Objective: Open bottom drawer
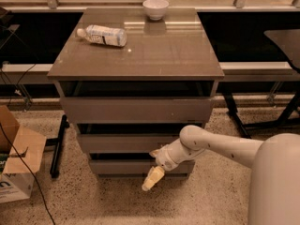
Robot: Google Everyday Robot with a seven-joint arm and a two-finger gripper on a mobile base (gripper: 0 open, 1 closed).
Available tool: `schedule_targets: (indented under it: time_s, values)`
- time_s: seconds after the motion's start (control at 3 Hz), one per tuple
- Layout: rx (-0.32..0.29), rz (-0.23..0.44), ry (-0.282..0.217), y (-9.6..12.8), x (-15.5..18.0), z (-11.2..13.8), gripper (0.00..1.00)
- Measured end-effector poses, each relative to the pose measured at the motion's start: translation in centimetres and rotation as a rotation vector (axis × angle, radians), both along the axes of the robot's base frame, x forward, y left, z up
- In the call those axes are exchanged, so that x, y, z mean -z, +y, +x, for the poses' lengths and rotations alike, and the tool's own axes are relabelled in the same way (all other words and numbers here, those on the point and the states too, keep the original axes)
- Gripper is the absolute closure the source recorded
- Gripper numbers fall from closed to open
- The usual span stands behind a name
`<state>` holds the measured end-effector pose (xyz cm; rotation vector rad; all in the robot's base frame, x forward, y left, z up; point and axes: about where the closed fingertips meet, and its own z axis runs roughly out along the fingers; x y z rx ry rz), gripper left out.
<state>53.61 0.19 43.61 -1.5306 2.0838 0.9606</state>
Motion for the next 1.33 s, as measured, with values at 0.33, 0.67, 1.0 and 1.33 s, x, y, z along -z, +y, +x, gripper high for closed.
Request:
schedule_targets:
  time_s: [0.33,0.67,1.0,1.33]
  values:
    - [0.041,0.038,0.016,1.0,3.5,0.4,0.00]
    - [0.088,0.079,0.055,1.5,7.3,0.8,0.00]
    - [0.163,0.112,0.108,0.9,14.0,3.4,0.00]
    - [0.163,0.112,0.108,0.9,14.0,3.4,0.00]
